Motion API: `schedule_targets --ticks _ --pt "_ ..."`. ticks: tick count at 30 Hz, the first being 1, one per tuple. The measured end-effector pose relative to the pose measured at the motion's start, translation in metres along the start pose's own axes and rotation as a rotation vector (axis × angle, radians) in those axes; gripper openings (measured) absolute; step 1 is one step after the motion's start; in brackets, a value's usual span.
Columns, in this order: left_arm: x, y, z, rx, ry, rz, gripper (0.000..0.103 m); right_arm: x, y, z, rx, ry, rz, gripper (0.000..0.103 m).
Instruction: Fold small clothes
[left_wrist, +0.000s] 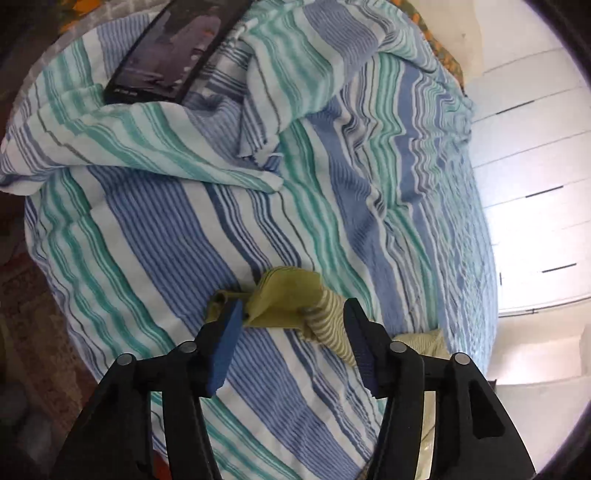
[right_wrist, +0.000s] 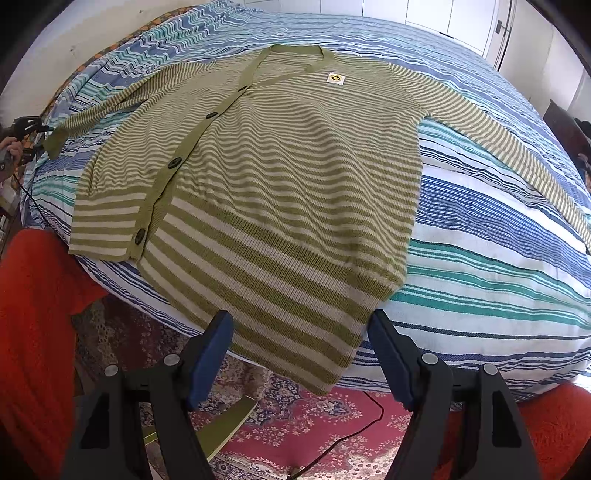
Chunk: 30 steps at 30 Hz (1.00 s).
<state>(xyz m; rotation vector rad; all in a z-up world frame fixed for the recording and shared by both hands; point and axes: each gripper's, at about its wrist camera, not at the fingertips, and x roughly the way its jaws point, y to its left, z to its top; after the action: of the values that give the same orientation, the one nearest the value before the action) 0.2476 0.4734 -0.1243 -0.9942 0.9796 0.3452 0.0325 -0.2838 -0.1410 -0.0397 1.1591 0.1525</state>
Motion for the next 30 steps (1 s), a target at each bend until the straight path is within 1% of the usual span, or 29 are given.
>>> schedule_targets --ticks 1,2,5,7,8,10,12,13,15,17,19,20,21,22,23,24,25,26,27,28,29,30 --pt "0.000 0.000 -0.004 0.055 -0.002 0.031 0.060 0.000 0.001 0.000 -0.001 -0.002 0.000 0.075" --pt "0.002 -0.005 -0.012 0.139 0.000 0.068 0.060 -0.001 0.001 -0.001 -0.002 -0.004 -0.002 0.075" --pt "0.007 -0.031 -0.044 0.477 -0.029 0.222 0.060 0.000 0.000 -0.001 0.002 0.001 0.000 0.075" --pt "0.016 -0.048 -0.064 0.679 -0.059 0.326 0.060 0.003 0.000 -0.001 0.001 0.014 0.002 0.075" --pt "0.021 -0.054 -0.069 0.754 -0.075 0.381 0.060 0.004 0.001 -0.001 -0.003 0.022 0.002 0.075" --pt "0.032 -0.062 -0.070 0.849 -0.102 0.455 0.060 0.008 0.004 0.000 -0.014 0.033 0.003 0.075" --pt "0.043 -0.077 -0.073 0.963 -0.131 0.484 0.060 0.010 0.009 0.001 -0.031 0.040 -0.003 0.075" --pt "0.049 -0.086 -0.077 1.042 -0.140 0.494 0.060 0.011 0.012 0.001 -0.042 0.043 -0.008 0.075" --pt "0.064 -0.105 -0.093 1.212 -0.142 0.515 0.060 0.011 0.017 0.002 -0.060 0.048 -0.021 0.075" --pt "0.077 -0.121 -0.112 1.366 -0.127 0.513 0.060 0.012 0.019 0.002 -0.067 0.052 -0.030 0.075" --pt "0.090 -0.132 -0.129 1.479 -0.126 0.520 0.066 0.012 0.020 0.002 -0.065 0.059 -0.038 0.075" --pt "0.097 -0.136 -0.134 1.523 -0.119 0.518 0.072 0.013 0.020 0.003 -0.063 0.063 -0.042 0.075" --pt "0.101 -0.139 -0.139 1.561 -0.103 0.511 0.072 0.014 0.020 0.003 -0.062 0.066 -0.046 0.075" --pt "0.107 -0.139 -0.141 1.584 -0.058 0.489 0.062 0.015 0.021 0.004 -0.063 0.070 -0.050 0.075" --pt "0.111 -0.140 -0.139 1.570 0.016 0.453 0.018 0.016 0.021 0.004 -0.065 0.074 -0.054 0.075" --pt "0.114 -0.141 -0.127 1.492 0.108 0.415 0.004 0.017 0.022 0.005 -0.067 0.076 -0.058 0.075" --pt "0.110 -0.144 -0.114 1.412 0.122 0.367 0.001 0.018 0.023 0.005 -0.070 0.079 -0.062 0.075" --pt "0.103 -0.149 -0.098 1.334 0.104 0.316 0.001 0.019 0.024 0.005 -0.073 0.083 -0.064 0.075" --pt "0.093 -0.154 -0.079 1.225 0.084 0.256 0.001 0.021 0.025 0.006 -0.077 0.087 -0.067 0.075" --pt "0.082 -0.158 -0.054 1.102 0.052 0.189 0.001 0.023 0.025 0.006 -0.080 0.091 -0.070 0.075" --pt "0.069 -0.160 -0.029 0.977 0.004 0.138 0.000 0.024 0.025 0.006 -0.083 0.094 -0.072 0.075" --pt "0.061 -0.161 -0.006 0.865 -0.049 0.123 0.001 0.025 0.026 0.006 -0.086 0.097 -0.072 0.076"
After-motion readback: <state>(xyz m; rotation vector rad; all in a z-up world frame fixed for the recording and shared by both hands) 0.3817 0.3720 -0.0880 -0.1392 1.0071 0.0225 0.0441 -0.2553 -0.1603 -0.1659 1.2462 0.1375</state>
